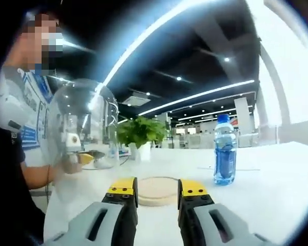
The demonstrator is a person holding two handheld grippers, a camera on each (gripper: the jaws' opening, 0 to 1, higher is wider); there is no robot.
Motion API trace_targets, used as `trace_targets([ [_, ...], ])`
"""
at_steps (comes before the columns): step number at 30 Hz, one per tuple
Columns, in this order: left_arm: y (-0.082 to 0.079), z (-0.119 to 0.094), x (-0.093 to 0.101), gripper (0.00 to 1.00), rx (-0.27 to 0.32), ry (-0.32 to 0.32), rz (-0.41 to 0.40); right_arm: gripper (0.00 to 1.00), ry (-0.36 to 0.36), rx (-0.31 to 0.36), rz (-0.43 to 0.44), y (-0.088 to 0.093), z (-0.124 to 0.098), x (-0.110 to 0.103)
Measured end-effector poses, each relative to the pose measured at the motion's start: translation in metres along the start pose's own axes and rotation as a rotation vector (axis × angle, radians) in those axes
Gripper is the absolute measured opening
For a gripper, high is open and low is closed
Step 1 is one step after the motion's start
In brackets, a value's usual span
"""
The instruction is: Open the cover put in the Mizone put the cover back on
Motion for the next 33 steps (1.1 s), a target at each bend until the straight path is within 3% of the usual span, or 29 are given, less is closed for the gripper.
trace_targets([
  [8,0.001,0.007,-0.022,0.23,-0.027,-0.087,-0.001,0.23,0.047,-0.030,0.001,-0.007,0.006,0.012],
  [13,-0.003,0.011,-0.035,0.19,-0.035,-0.121,0.013,0.20,0.080,-0.048,-0.008,0.000,0.007,0.022],
  [19,0.017,0.015,-0.047,0.19,-0.053,-0.136,-0.021,0.15,0.130,-0.055,-0.005,0.017,0.007,0.028],
  [20,0.023,0.015,-0.049,0.19,-0.089,-0.151,-0.028,0.15,0.151,-0.052,0.008,0.019,0.005,0.031],
  [21,0.026,0.014,-0.050,0.19,-0.123,-0.157,-0.009,0.13,0.169,-0.051,0.022,0.021,0.003,0.034],
  [23,0.027,0.015,-0.048,0.19,-0.105,-0.149,-0.008,0.13,0.197,-0.062,0.017,0.021,0.000,0.036],
  [27,0.035,0.014,-0.045,0.19,-0.133,-0.158,0.005,0.12,0.244,-0.096,-0.011,0.026,-0.004,0.040],
  [28,0.038,0.013,-0.044,0.19,-0.150,-0.148,0.054,0.12,0.239,-0.113,-0.035,0.027,-0.004,0.040],
  [30,0.043,0.012,-0.045,0.19,-0.158,-0.159,0.080,0.11,0.240,-0.113,-0.035,0.028,-0.004,0.038],
  [33,0.043,0.010,-0.048,0.19,-0.159,-0.166,0.032,0.11,0.249,-0.070,-0.022,0.024,-0.004,0.040],
])
Point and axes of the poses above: the point that each gripper's makers call its tool centre point, and the gripper's own axes: z roughly forward along the fingers, x roughly to its right, y roughly out of its underside, the point moved 5 cm from there along -z, roughly backward along the fingers, and after that the axes turned 14 degrees about -y, right-handed, at the moved point
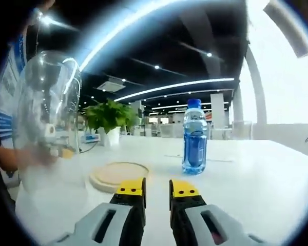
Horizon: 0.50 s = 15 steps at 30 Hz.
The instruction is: Open the cover put in the Mizone put the cover back on
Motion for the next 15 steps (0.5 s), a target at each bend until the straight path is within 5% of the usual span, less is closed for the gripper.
trace_targets([
  [7,-0.003,-0.001,-0.002,0.19,0.026,-0.010,-0.023,0.10,0.115,-0.007,0.061,0.005,-0.006,0.018],
  [9,-0.003,-0.001,-0.002,0.19,0.027,-0.007,-0.024,0.09,0.103,0.009,0.115,0.003,-0.008,0.019],
  [11,-0.003,-0.001,-0.001,0.19,0.021,-0.005,-0.020,0.07,0.053,0.093,0.205,-0.007,-0.005,0.014],
  [15,-0.003,-0.002,0.000,0.19,0.020,-0.002,-0.019,0.06,0.015,0.119,0.129,-0.017,-0.006,0.005],
])
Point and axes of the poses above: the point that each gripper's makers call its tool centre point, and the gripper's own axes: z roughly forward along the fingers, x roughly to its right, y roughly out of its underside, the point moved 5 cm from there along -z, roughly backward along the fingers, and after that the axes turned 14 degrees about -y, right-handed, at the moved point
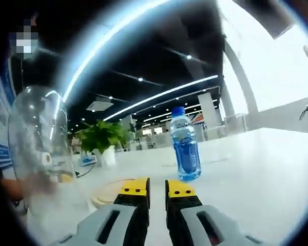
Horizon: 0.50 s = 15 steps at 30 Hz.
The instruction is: Open the cover put in the Mizone put the cover back on
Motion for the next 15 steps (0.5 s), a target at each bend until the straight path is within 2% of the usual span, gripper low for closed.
trace_targets([
  [2,0.000,0.000,0.000,0.19,-0.001,0.000,-0.003,0.05,-0.055,0.059,0.026,-0.007,0.002,-0.007],
  [3,0.000,0.000,0.000,0.19,-0.004,-0.001,-0.003,0.02,-0.052,0.071,-0.053,-0.009,0.001,-0.006],
  [4,0.001,0.000,-0.001,0.19,-0.007,-0.003,-0.002,0.00,-0.031,0.019,-0.184,-0.007,-0.001,-0.004],
  [5,0.001,0.000,-0.001,0.19,-0.009,-0.005,-0.001,0.00,0.001,0.000,-0.228,-0.008,-0.001,-0.003],
  [7,0.001,0.000,-0.001,0.19,-0.012,-0.004,-0.002,0.00,-0.006,0.010,-0.179,-0.005,0.001,-0.005],
  [9,0.001,0.000,0.000,0.19,-0.010,0.001,-0.002,0.00,0.022,-0.003,-0.192,-0.004,0.000,-0.001],
  [15,-0.002,-0.002,-0.002,0.19,0.000,0.003,-0.037,0.06,0.084,-0.021,-0.134,0.002,-0.004,0.009],
])
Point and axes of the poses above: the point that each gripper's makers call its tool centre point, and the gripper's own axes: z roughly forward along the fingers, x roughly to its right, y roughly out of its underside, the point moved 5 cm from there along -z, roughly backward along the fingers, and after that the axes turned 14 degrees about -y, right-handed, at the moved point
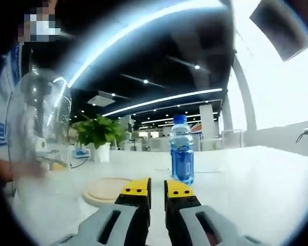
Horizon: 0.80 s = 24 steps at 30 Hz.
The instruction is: Open the cover put in the Mizone put the cover back on
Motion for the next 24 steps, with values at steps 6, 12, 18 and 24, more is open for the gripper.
trace_targets([
  [6,-0.0006,0.0012,0.0000,0.19,0.012,0.004,-0.012,0.14,0.043,-0.039,-0.024,0.0037,-0.0018,0.0043],
  [12,-0.0006,0.0015,0.0026,0.19,0.023,0.016,-0.018,0.14,0.034,-0.016,0.004,0.0022,-0.0019,0.0030],
  [18,0.0000,0.0022,-0.0002,0.19,0.019,0.006,-0.054,0.14,0.024,-0.013,-0.010,0.0012,-0.0016,0.0007],
  [24,0.0029,0.0026,0.0025,0.19,0.005,0.016,-0.041,0.14,0.016,-0.004,-0.008,0.0000,-0.0009,-0.0004],
])
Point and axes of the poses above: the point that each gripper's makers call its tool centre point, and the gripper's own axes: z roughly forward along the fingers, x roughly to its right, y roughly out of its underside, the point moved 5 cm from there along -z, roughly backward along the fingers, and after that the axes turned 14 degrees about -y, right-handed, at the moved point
